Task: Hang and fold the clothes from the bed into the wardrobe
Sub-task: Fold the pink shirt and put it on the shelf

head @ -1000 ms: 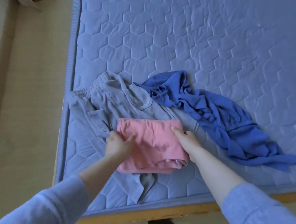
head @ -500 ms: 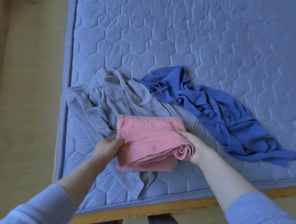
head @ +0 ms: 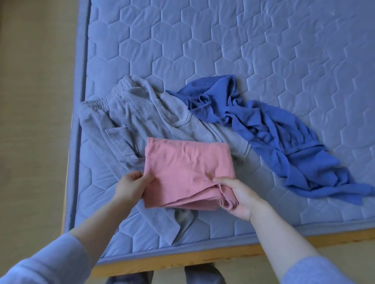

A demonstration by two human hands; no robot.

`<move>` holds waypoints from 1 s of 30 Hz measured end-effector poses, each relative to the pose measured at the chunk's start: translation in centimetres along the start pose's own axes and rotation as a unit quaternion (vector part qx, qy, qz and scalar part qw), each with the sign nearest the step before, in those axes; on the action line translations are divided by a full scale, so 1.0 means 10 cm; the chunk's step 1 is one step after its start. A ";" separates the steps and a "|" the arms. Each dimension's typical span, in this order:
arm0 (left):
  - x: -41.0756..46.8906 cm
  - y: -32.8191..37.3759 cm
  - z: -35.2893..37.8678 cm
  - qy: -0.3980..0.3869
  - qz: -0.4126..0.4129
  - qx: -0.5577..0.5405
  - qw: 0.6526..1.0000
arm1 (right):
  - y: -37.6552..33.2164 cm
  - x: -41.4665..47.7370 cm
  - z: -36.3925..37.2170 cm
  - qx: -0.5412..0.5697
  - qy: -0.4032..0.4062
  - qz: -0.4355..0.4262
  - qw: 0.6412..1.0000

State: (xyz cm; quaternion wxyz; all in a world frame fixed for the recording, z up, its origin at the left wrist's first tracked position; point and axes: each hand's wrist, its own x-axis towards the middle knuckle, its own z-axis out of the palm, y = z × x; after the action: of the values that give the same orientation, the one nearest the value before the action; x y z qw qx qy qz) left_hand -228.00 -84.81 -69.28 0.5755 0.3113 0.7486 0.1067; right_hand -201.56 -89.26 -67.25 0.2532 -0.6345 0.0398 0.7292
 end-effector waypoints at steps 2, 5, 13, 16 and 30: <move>0.04 -0.01 0.00 0.006 -0.012 0.021 1.000 | 0.07 0.00 0.00 -0.061 0.034 -0.010 0.998; 0.13 -0.08 0.05 -0.001 -0.016 0.083 0.996 | 0.25 0.18 -0.07 -0.222 0.188 -0.067 0.954; 0.19 -0.15 0.15 -0.002 -0.056 -0.014 0.998 | 0.47 0.37 -0.07 -0.394 0.295 -0.174 0.853; 0.18 -0.13 0.20 -0.028 -0.043 0.069 0.996 | 0.47 0.41 -0.17 -0.360 0.262 -0.187 0.876; 0.20 0.08 0.36 0.131 0.026 0.124 0.983 | 0.24 0.49 -0.11 -0.207 0.166 -0.199 0.943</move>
State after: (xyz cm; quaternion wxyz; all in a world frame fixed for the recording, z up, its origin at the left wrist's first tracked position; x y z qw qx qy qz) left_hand -224.70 -83.70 -71.54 0.4265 0.3835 0.8164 0.0677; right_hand -201.86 -90.21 -72.79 0.2463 -0.7801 -0.1973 0.5402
